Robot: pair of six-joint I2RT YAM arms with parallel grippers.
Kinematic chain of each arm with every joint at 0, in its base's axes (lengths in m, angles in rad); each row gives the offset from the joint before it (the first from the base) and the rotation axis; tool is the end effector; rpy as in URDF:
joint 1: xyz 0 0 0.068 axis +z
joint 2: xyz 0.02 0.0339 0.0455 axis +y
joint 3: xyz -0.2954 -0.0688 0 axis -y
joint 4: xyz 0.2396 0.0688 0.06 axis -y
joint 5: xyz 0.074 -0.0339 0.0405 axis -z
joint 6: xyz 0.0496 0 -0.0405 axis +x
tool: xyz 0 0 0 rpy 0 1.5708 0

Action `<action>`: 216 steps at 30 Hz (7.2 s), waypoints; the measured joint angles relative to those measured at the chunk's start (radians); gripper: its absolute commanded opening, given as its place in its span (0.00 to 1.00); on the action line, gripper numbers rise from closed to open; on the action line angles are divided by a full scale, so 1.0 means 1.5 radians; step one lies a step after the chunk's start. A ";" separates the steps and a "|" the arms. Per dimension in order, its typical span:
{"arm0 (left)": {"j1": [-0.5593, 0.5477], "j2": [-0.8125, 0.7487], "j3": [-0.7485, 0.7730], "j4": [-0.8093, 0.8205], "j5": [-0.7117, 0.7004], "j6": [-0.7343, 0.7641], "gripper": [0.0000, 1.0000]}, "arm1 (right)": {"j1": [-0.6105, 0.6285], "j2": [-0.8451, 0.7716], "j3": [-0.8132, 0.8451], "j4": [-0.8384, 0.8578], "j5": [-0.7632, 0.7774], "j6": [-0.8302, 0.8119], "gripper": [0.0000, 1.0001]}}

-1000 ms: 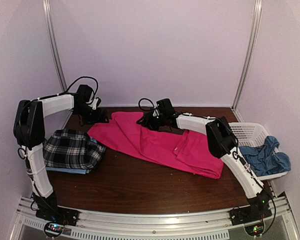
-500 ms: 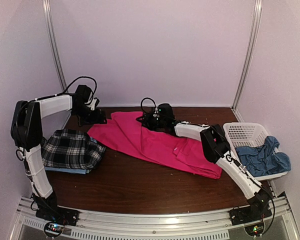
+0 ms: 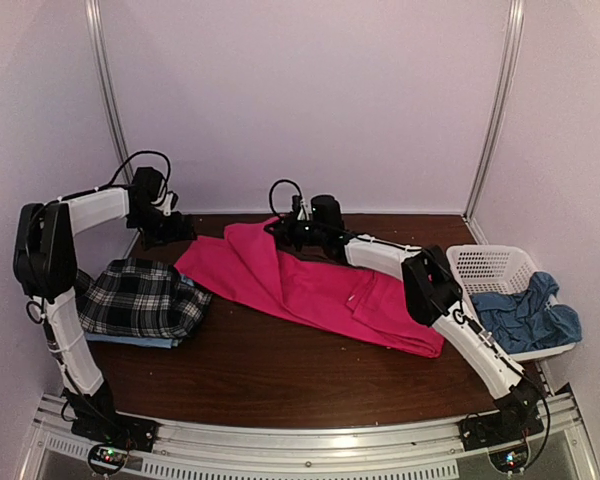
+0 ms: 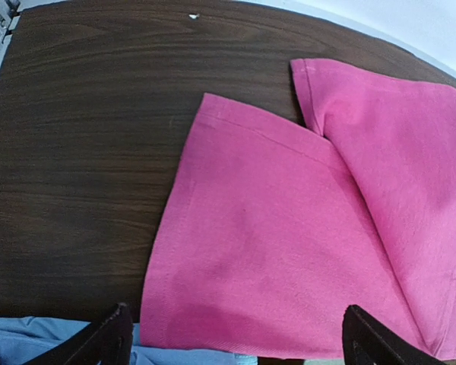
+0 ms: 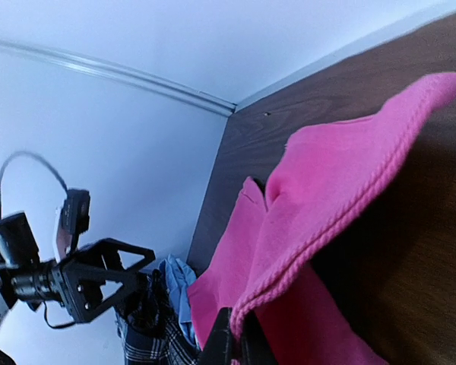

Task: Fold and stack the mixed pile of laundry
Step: Smooth out the 2/3-rectangle-folded trousers at the center of the board, then rotate the 2/3-rectangle-folded trousers at the center of the board, then adjust the 2/3-rectangle-folded trousers at the center of the board.

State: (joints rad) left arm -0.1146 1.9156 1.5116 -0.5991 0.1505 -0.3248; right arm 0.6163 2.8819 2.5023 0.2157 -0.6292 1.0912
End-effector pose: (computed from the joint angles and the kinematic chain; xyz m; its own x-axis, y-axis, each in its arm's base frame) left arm 0.4262 -0.0565 0.2488 -0.8555 -0.2191 -0.4692 -0.0843 0.9529 -0.2914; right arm 0.5240 0.4070 0.1377 -0.8964 0.2441 -0.3700 -0.3161 0.2332 0.9196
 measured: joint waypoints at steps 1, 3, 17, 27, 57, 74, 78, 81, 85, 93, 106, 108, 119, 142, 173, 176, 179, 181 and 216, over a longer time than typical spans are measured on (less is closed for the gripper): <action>0.007 -0.003 -0.001 0.000 0.004 -0.003 0.97 | 0.006 -0.008 0.001 -0.009 0.002 -0.022 0.00; 0.018 -0.007 -0.001 0.002 0.008 -0.008 0.97 | 0.023 -0.022 0.009 -0.028 0.004 -0.068 0.00; 0.083 -0.017 -0.024 0.039 0.077 -0.039 0.98 | 0.146 -0.043 0.033 -0.098 -0.031 -0.266 0.56; 0.088 -0.007 0.031 0.084 0.133 -0.045 0.98 | 0.125 -0.066 -0.046 -0.117 -0.070 -0.310 0.64; -0.058 0.348 0.370 -0.196 -0.114 0.179 0.14 | -0.012 -0.620 -0.699 -0.551 0.094 -0.523 0.47; -0.190 0.131 0.354 -0.028 0.181 0.112 0.00 | -0.085 -0.634 -0.813 -0.565 0.153 -0.504 0.44; -0.189 0.000 0.314 0.029 0.187 0.071 0.00 | -0.092 -0.636 -0.816 -0.565 0.153 -0.512 0.44; -0.128 0.027 0.359 -0.006 0.074 0.080 0.00 | -0.093 -0.636 -0.815 -0.563 0.157 -0.516 0.44; -0.070 0.172 0.407 -0.087 -0.067 0.113 0.00 | -0.095 -0.630 -0.807 -0.564 0.167 -0.517 0.44; -0.056 0.308 0.354 -0.165 -0.189 0.138 0.00 | -0.095 -0.615 -0.786 -0.579 0.175 -0.532 0.44; -0.013 0.148 0.125 -0.018 -0.057 0.248 0.00 | -0.101 -0.637 -0.725 -0.622 0.102 -0.590 0.47; -0.011 0.153 0.141 -0.015 -0.063 0.254 0.00 | -0.101 -0.618 -0.625 -0.628 0.102 -0.584 0.48; 0.017 0.200 0.173 -0.039 -0.180 0.238 0.00 | -0.095 -0.425 -0.341 -0.666 0.175 -0.558 0.57; -0.085 0.050 0.106 0.075 0.036 0.214 0.67 | -0.024 -0.591 -0.695 -0.623 -0.058 -0.658 0.42; -0.383 0.218 0.119 0.153 0.254 0.362 0.58 | -0.149 -0.420 -0.597 -0.636 -0.234 -0.517 0.36; -0.382 0.192 0.064 0.156 0.223 0.372 0.58 | -0.149 -0.447 -0.617 -0.650 -0.258 -0.524 0.31; -0.376 0.161 0.028 0.166 0.195 0.357 0.58 | -0.149 -0.481 -0.631 -0.667 -0.269 -0.538 0.23; -0.364 0.146 0.017 0.183 0.177 0.334 0.58 | -0.149 -0.507 -0.652 -0.677 -0.272 -0.551 0.21; -0.030 0.359 0.331 0.026 -0.017 0.020 0.49 | -0.095 -0.547 -0.605 -0.792 -0.205 -0.660 0.02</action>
State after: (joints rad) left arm -0.1600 2.4546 2.0083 -0.5606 0.1246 -0.2947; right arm 0.4740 2.0621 1.5951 -0.9730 -0.9363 0.1009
